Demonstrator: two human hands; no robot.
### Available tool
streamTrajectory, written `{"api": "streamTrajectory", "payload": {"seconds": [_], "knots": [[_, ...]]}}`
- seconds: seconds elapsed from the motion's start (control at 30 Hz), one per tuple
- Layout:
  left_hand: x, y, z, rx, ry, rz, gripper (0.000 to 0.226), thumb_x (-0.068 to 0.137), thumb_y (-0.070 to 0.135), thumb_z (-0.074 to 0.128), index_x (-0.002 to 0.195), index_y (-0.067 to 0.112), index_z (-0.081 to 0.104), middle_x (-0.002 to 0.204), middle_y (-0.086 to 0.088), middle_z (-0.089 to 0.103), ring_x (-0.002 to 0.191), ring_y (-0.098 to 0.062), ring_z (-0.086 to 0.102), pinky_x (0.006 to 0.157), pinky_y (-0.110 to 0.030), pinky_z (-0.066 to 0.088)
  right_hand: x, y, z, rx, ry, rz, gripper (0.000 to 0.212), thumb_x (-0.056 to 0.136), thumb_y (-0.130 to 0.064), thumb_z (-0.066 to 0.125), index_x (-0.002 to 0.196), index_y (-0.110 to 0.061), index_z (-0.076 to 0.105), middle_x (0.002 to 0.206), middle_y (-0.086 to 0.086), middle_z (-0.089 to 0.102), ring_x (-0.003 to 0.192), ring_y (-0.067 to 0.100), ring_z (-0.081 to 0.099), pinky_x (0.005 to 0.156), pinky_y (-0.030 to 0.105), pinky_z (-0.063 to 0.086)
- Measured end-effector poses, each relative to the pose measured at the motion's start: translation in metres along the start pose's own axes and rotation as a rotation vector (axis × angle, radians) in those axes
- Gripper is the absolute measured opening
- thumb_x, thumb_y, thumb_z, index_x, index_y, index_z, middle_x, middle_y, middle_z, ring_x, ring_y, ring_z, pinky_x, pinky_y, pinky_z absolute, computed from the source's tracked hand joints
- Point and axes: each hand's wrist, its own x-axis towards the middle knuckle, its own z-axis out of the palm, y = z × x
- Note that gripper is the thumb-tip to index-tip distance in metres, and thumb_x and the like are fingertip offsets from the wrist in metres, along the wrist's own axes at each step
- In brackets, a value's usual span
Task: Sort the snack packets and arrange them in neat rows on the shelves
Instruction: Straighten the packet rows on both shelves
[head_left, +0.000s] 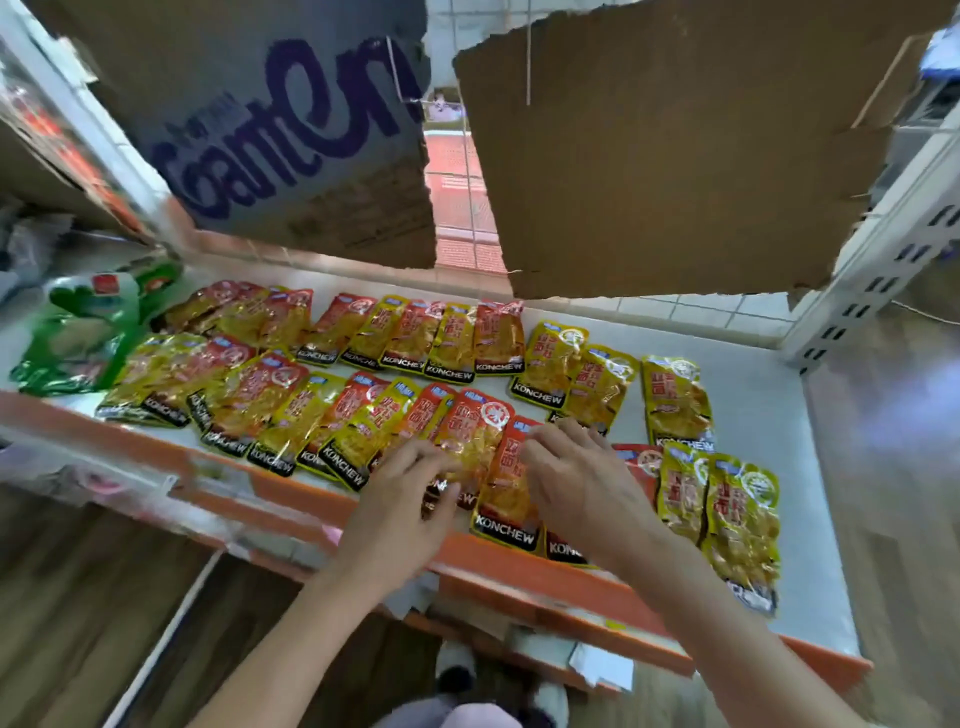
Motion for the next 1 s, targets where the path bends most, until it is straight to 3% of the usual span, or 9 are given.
{"api": "streamTrajectory", "payload": {"seconds": [0.13,0.2,0.3,0.43,0.53,0.63,0.73,0.87,1.0], "knots": [[-0.036,-0.024,-0.026,0.083,-0.017,-0.054,0.027,0.089,0.033,0.053,0.105,0.017,0.065,0.105,0.006,0.054,0.099,0.001,0.043,0.088,-0.016,0.038,0.011,-0.049,0.003,0.086,-0.125,-0.137,0.036,0.085,-0.033,0.038,0.093,-0.016,0.07,0.098,0.001,0.067,0.093,0.022,0.063,0.074,0.033,0.052],[-0.049,-0.042,-0.038,0.109,-0.035,-0.08,0.026,0.088,0.032,0.055,0.109,0.019,0.064,0.106,0.005,0.055,0.101,-0.006,0.047,0.087,-0.023,0.043,0.019,-0.07,0.005,0.077,-0.144,-0.199,0.028,0.083,-0.029,0.046,0.093,-0.017,0.069,0.098,0.002,0.067,0.092,0.023,0.063,0.074,0.033,0.052],[-0.072,-0.074,-0.057,0.127,-0.057,-0.157,0.029,0.09,0.029,0.057,0.118,0.02,0.059,0.113,0.01,0.05,0.104,-0.005,0.047,0.09,-0.018,0.039,0.031,-0.103,0.016,0.066,-0.15,-0.282,0.017,0.07,-0.015,0.066,0.087,-0.019,0.067,0.092,-0.001,0.067,0.084,0.022,0.063,0.067,0.031,0.052],[-0.104,-0.124,-0.087,0.069,-0.053,-0.236,0.035,0.094,0.036,0.049,0.128,0.028,0.05,0.125,0.016,0.043,0.108,0.006,0.036,0.091,-0.012,0.031,0.053,-0.161,0.032,0.007,-0.173,-0.332,0.021,0.08,-0.023,0.045,0.085,-0.018,0.065,0.09,-0.001,0.065,0.078,0.022,0.062,0.062,0.032,0.053],[-0.137,-0.169,-0.127,0.098,0.009,-0.256,0.038,0.094,0.037,0.049,0.13,0.026,0.05,0.128,0.013,0.044,0.11,-0.004,0.049,0.093,-0.018,0.037,0.077,-0.227,0.048,-0.023,-0.236,-0.4,0.029,0.084,-0.028,0.044,0.102,-0.017,0.065,0.102,0.001,0.064,0.092,0.024,0.062,0.073,0.039,0.054],[-0.182,-0.226,-0.171,0.139,0.128,-0.342,0.035,0.091,0.029,0.053,0.124,0.019,0.058,0.122,0.005,0.054,0.112,-0.013,0.052,0.094,-0.021,0.037,0.11,-0.309,0.066,-0.068,-0.371,-0.56,0.034,0.092,-0.022,0.046,0.124,-0.016,0.052,0.127,0.003,0.051,0.118,0.026,0.047,0.094,0.04,0.043],[-0.232,-0.277,-0.214,0.186,0.21,-0.455,0.041,0.085,0.038,0.042,0.113,0.018,0.065,0.107,0.001,0.06,0.097,-0.022,0.06,0.083,-0.036,0.051,0.145,-0.396,0.089,-0.026,-0.313,-0.669,0.036,0.078,-0.021,0.057,0.113,-0.017,0.06,0.118,0.005,0.059,0.106,0.026,0.06,0.08,0.038,0.052],[-0.292,-0.319,-0.264,0.239,0.289,-0.607,0.033,0.086,0.038,0.047,0.109,0.021,0.064,0.105,0.005,0.06,0.094,-0.016,0.06,0.079,-0.036,0.051,0.164,-0.495,0.12,0.042,-0.433,-0.817,0.041,0.091,-0.021,0.048,0.133,-0.021,0.044,0.139,-0.001,0.041,0.129,0.025,0.039,0.103,0.039,0.034],[-0.327,-0.359,-0.289,0.239,0.34,-0.778,0.03,0.089,0.031,0.057,0.116,0.02,0.062,0.112,0.005,0.057,0.103,-0.013,0.055,0.089,-0.03,0.046,0.189,-0.555,0.141,0.089,-0.482,-0.908,0.037,0.098,-0.026,0.04,0.135,-0.026,0.038,0.144,-0.007,0.033,0.134,0.018,0.029,0.109,0.035,0.027]]}}
